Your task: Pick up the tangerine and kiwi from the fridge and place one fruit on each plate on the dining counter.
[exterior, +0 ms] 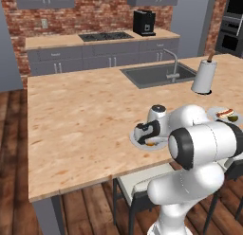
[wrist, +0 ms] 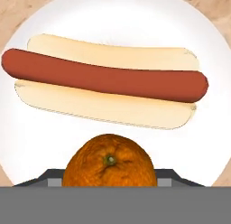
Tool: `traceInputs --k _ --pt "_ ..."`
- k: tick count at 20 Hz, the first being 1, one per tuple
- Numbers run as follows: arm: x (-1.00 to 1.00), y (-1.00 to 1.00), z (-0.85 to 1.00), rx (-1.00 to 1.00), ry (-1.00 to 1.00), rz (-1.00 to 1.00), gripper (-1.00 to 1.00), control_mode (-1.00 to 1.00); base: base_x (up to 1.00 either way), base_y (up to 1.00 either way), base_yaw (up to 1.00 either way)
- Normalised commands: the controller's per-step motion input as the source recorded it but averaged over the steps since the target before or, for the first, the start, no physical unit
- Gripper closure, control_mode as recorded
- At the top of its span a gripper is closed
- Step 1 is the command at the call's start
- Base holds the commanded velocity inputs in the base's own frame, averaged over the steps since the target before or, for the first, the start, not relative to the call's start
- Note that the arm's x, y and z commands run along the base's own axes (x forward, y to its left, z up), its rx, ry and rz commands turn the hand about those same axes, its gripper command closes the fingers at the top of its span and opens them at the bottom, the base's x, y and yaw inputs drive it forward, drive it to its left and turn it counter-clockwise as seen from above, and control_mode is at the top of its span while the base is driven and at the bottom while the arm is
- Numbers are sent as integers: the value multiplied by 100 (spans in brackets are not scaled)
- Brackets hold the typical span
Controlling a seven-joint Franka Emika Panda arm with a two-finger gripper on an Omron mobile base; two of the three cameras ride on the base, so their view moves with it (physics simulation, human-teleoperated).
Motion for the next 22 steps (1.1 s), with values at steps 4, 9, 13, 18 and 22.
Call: traceInputs --k 4,9,13,18,22 --pt "23 0 -37 0 1 0 100 -100 0 0 0" --pt "7 0 -13 0 0 0 100 -100 0 0 0" --pt "4 0 -10 0 0 0 -100 -100 0 0 0" --pt "1 0 0 0 0 0 -100 -100 0 0 0" --pt "0 0 5 0 0 0 -100 -100 0 0 0"
